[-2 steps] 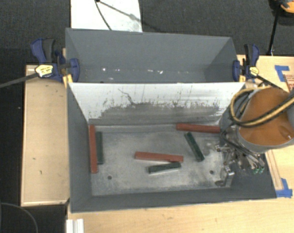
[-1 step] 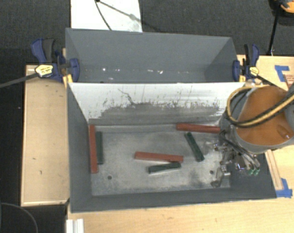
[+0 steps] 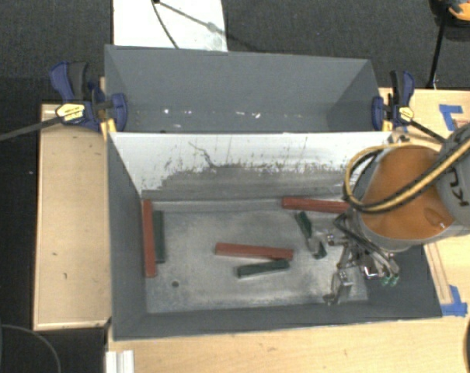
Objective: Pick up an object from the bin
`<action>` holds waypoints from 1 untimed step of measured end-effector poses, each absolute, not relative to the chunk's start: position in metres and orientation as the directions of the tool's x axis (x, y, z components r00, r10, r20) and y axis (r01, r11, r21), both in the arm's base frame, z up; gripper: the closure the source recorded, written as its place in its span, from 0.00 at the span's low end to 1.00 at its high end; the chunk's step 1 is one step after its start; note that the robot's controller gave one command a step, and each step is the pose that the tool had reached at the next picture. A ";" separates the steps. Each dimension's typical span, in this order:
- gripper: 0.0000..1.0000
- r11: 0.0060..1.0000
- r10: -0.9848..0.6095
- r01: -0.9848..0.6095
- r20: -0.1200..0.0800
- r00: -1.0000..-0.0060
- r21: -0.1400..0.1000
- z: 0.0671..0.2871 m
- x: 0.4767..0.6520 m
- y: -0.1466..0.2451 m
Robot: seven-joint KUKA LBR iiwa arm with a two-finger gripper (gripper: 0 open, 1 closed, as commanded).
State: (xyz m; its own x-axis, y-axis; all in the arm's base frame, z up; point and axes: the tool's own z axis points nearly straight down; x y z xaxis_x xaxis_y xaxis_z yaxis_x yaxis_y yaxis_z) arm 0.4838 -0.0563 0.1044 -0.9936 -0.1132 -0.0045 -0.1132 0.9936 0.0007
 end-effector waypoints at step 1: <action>0.00 0.956 -0.292 -0.292 -0.005 -0.956 -0.001 0.077 0.488 -0.069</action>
Offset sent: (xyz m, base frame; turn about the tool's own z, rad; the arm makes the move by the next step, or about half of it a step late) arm -0.0045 0.0493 -0.0108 -0.1723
